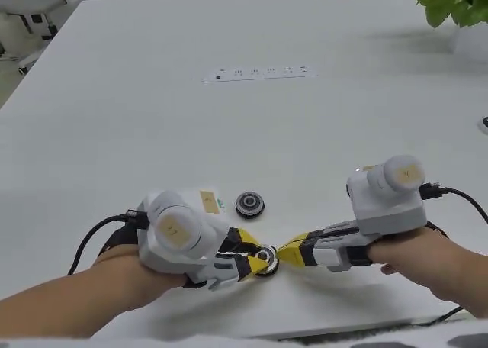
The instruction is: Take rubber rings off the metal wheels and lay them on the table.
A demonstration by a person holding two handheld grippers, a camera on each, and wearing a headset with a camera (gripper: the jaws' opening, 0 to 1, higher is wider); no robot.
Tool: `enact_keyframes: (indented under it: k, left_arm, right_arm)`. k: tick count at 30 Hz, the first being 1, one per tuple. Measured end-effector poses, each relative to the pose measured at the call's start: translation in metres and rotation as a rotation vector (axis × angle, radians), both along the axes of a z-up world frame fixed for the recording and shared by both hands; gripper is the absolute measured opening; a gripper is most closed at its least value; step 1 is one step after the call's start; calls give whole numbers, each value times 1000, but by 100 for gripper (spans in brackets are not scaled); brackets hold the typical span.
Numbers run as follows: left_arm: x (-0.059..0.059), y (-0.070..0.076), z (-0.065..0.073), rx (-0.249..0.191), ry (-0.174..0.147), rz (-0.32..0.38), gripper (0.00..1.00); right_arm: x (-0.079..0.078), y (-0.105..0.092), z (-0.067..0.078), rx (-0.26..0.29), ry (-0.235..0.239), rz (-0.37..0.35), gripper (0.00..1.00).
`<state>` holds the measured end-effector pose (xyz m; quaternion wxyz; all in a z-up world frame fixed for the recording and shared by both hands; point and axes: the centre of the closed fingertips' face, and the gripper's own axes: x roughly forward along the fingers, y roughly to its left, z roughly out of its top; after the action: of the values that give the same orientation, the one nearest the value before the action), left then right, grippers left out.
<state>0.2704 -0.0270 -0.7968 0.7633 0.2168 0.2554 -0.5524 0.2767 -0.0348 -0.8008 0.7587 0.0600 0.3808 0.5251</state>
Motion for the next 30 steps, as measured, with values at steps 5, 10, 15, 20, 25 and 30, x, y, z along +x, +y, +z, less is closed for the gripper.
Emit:
enact_keyframes:
  k: [5,10,15,20,25,30]
  left_arm:
    - [0,0,0,-1,1,1,12]
    - [0,0,0,-2,-2,2,12]
    - [0,0,0,0,-3,3,12]
    - [1,0,-1,3,-8,6,12]
    - [2,0,-2,4,-6,5,12]
    - [0,-1,0,1,-6,3,12]
  right_arm:
    - [0,0,0,-17,-29,14,0]
    - [1,1,0,-34,-60,28,0]
    - [1,1,1,-56,-102,56,0]
    - [0,2,1,-77,-142,80,0]
    - [-1,1,3,-23,-92,55,0]
    - [-1,2,3,-24,-85,57,0]
